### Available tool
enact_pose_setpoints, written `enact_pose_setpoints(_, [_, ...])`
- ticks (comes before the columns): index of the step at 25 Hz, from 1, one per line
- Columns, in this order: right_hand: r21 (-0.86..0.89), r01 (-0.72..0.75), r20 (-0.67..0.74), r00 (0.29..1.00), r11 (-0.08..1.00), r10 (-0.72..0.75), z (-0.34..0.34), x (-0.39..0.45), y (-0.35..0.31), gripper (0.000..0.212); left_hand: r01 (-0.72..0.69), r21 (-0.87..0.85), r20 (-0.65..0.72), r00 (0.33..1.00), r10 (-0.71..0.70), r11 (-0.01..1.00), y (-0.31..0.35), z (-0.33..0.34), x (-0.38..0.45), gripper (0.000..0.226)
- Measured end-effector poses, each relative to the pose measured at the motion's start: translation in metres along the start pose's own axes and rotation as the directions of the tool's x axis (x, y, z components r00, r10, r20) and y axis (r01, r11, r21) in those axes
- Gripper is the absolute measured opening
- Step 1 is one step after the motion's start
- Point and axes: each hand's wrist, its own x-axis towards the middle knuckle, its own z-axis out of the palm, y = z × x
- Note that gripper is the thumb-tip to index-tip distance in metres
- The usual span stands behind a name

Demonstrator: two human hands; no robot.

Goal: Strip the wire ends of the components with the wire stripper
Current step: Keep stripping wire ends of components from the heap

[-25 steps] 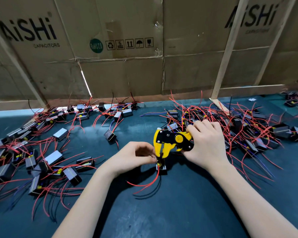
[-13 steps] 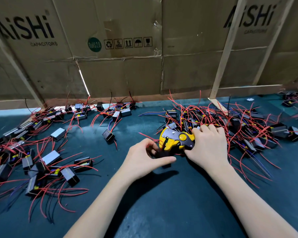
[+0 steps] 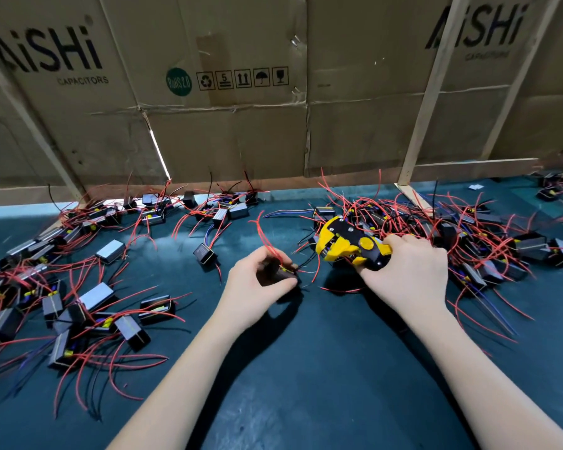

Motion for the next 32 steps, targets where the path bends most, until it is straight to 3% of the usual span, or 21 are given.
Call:
enact_pose_setpoints(2, [0.046, -0.076, -0.008, 0.997, 0.996, 0.076, -0.002, 0.005, 0.006, 0.044, -0.024, -0.091, 0.020, 0.999, 0.026, 0.996, 0.001, -0.005, 0.001, 0.022])
enact_pose_setpoints(5, [-0.020, -0.111, -0.013, 0.994, 0.994, 0.110, -0.004, 0.008, 0.016, 0.049, -0.041, -0.188, -0.001, 0.999, 0.042, 0.981, 0.003, -0.006, 0.003, 0.023])
enact_pose_setpoints(9, [-0.080, -0.055, 0.003, 0.998, 0.995, 0.056, -0.003, 0.002, 0.010, 0.049, 0.094, -0.531, 0.049, 0.996, -0.080, 0.842, 0.009, 0.003, 0.001, 0.019])
enact_pose_setpoints(11, [-0.076, -0.002, 0.003, 1.000, 0.997, 0.002, -0.001, -0.002, 0.000, 0.048, 0.107, -0.550, 0.056, 0.994, -0.091, 0.829, 0.010, 0.008, 0.000, 0.014])
enact_pose_setpoints(26, [-0.064, 0.059, 0.039, 0.998, 0.996, -0.057, 0.000, -0.014, -0.024, 0.045, 0.050, -0.138, -0.073, 0.995, -0.060, 0.989, 0.004, 0.023, -0.004, 0.025])
enact_pose_setpoints(29, [-0.055, 0.078, 0.002, 0.997, 0.995, -0.078, 0.000, -0.015, -0.026, 0.042, 0.018, -0.035, -0.085, 0.996, -0.021, 0.999, 0.001, 0.026, -0.004, 0.021])
enact_pose_setpoints(32, [-0.076, 0.112, -0.083, 0.990, 0.991, -0.118, 0.000, -0.015, -0.026, 0.038, 0.048, -0.051, -0.041, 0.998, -0.050, 0.998, 0.001, 0.025, -0.004, 0.022])
